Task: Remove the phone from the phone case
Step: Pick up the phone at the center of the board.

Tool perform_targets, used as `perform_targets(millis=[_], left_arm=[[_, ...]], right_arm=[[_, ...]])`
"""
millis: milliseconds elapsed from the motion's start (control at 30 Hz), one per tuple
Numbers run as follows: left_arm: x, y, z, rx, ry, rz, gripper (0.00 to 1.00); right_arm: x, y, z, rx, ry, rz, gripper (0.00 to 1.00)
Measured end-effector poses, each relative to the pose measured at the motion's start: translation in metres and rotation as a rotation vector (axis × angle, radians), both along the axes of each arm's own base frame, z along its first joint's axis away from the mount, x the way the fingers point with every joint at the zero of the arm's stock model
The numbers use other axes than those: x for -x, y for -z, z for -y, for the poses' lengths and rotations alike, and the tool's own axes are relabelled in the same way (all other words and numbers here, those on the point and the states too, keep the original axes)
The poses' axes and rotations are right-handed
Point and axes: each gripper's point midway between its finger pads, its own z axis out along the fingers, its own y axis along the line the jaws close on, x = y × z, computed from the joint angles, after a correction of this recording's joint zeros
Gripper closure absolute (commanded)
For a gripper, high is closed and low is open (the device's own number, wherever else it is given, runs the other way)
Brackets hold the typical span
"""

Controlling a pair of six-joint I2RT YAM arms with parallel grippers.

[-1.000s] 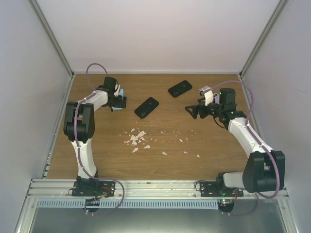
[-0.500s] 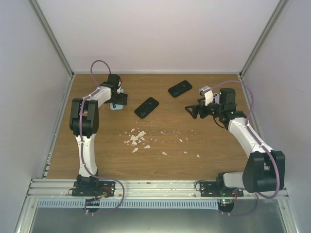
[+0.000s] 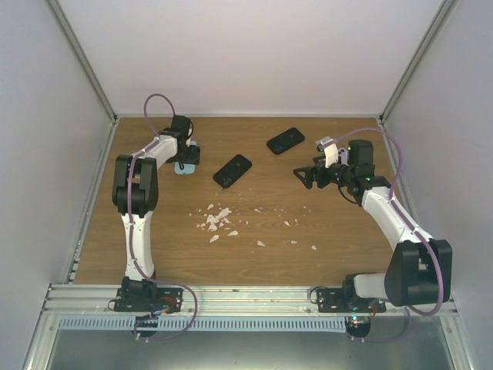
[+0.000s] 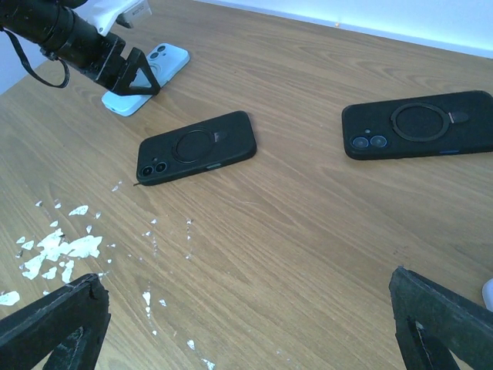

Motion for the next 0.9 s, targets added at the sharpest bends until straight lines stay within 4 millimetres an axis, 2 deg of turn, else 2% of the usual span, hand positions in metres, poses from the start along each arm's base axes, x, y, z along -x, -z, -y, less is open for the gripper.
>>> perform_targets(millis=[200,367,500,633,900], left_arm=[[0.008,-0.002,-0.002,-0.004,0.002,0.008,0.29],[0.035,-0.005,-0.005,-0.017,0.021,-0.026,0.3],[0.056,-0.01,-0.007,-0.02,0.04,-0.039,0.32],[0.071,-0.018,-0.005,-0.004,0.057,-0.033,0.33],[0.083,-0.035,0.005,0.047,0.098,0.012,0.34]], right_arm=[[-0.002,-0.004,0.0,-0.003,-0.002,0.013,0.0],[-0.006,-0.022,-0.006,-0.037,-0.026,0.055,0.0],[-0.018,-0.039,-0.012,-0.082,-0.037,0.085,0.0],[-0.025,-0.037,-0.021,-0.125,-0.041,0.056,0.0],[-0.035,-0.028,-0.061,-0.191,-0.116,-0.047,0.0]])
